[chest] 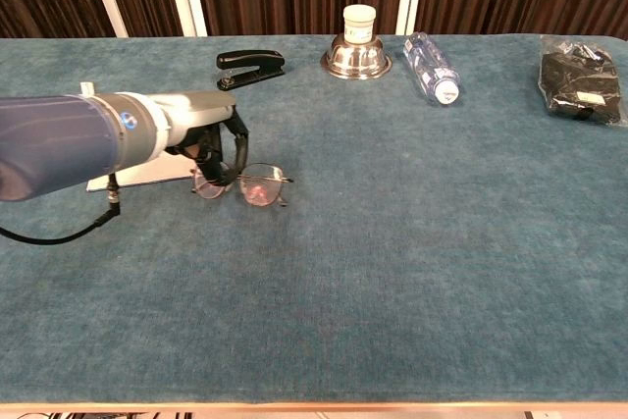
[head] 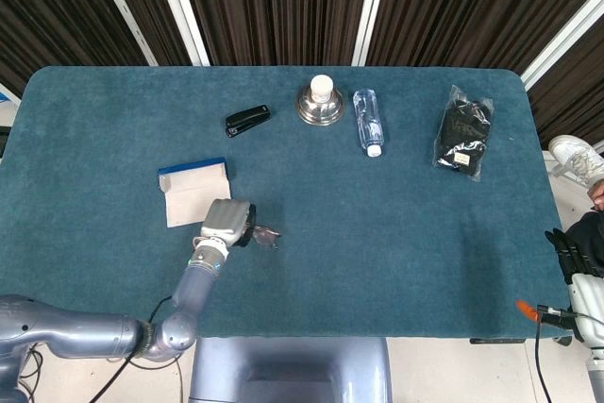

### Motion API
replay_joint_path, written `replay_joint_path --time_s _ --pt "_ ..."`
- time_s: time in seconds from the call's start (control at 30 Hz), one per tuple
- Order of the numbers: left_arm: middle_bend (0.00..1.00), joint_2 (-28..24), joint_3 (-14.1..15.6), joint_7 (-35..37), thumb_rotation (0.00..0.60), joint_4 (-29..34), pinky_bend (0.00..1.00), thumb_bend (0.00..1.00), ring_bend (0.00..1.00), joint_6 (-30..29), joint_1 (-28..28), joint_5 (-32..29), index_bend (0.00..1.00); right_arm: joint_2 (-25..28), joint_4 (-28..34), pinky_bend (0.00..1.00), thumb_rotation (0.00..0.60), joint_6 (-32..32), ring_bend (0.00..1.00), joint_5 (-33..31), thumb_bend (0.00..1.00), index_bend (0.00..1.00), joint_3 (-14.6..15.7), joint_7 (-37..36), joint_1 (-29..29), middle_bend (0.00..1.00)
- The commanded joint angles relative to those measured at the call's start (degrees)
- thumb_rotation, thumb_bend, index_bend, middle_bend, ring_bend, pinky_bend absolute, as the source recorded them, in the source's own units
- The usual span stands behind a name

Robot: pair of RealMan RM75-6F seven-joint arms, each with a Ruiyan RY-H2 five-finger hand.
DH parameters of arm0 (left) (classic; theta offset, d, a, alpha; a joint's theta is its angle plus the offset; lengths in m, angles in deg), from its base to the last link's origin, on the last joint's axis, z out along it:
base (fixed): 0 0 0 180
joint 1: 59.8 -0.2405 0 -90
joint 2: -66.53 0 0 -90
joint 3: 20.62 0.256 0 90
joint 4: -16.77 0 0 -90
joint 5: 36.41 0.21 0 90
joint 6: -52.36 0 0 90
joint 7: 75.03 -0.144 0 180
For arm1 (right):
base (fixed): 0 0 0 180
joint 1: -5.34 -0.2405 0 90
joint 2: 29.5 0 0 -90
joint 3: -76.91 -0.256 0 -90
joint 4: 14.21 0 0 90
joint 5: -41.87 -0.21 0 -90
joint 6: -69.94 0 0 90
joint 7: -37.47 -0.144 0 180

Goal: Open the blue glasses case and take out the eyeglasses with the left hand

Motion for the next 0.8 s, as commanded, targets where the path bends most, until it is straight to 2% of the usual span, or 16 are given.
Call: replay_joint_path --time_s 0.03,0.27,0.4,0.6,0.8 --pt "1.00 1.3 -1.3 -0.7 0.600 -0.3 1.00 0.45 0.95 -0.9 1.5 -1.3 0.56 0.0 0.0 0.20 0.600 0.0 0.00 0.0 0.20 0.00 0.0 0.0 0.0 0.00" --pt "1.00 3.2 -2.1 -2.2 0.600 -2.6 1.00 0.44 0.95 -0.9 3.8 -3.2 0.53 0.1 0.0 0.20 0.600 0.0 0.00 0.0 0.20 0.00 0.0 -0.2 0.0 0.00" --pt "1.00 4.0 -2.0 -2.7 0.600 -4.1 1.00 0.38 0.94 -0.3 4.6 -3.8 0.48 0.1 0.0 0.20 0.600 0.1 0.00 0.1 0.20 0.00 0.0 -0.3 0.0 0.00" --pt "1.00 4.9 -1.9 -1.7 0.600 -5.4 1.00 0.27 0.93 -0.2 4.9 -2.4 0.38 0.1 0.0 0.20 0.600 0.1 0.00 0.1 0.20 0.00 0.1 -0.3 0.0 0.00" --pt "1.00 4.1 -0.8 -0.6 0.600 -5.3 1.00 0.25 0.90 -1.0 4.2 0.8 0.35 0.2 0.1 0.20 0.600 0.1 0.00 0.1 0.20 0.00 0.1 -0.4 0.0 0.00"
